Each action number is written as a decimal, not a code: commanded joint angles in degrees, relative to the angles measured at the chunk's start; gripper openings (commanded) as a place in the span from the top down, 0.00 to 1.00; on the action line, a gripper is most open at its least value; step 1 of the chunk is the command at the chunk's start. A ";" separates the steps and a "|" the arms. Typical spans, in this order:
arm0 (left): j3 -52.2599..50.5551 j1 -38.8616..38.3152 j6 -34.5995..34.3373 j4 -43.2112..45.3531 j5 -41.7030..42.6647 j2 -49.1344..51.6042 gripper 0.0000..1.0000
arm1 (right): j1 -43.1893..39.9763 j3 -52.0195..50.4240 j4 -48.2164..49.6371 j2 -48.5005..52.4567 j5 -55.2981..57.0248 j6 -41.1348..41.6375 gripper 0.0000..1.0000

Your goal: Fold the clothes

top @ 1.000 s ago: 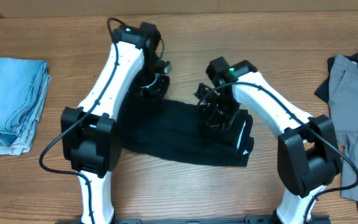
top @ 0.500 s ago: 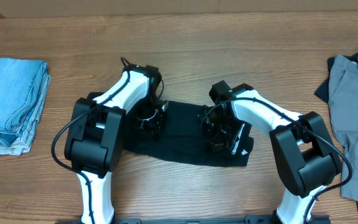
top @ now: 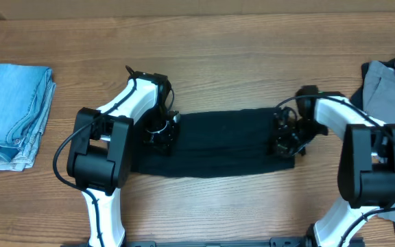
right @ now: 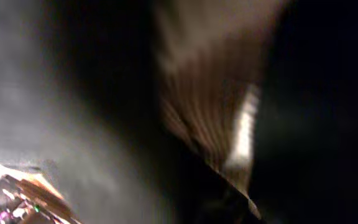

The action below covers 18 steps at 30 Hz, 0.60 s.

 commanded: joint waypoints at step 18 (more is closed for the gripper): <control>12.39 1.44 -9.35 -2.19 -10.73 -0.48 0.96 | 9.29 16.85 -2.47 -0.02 6.71 -7.17 0.96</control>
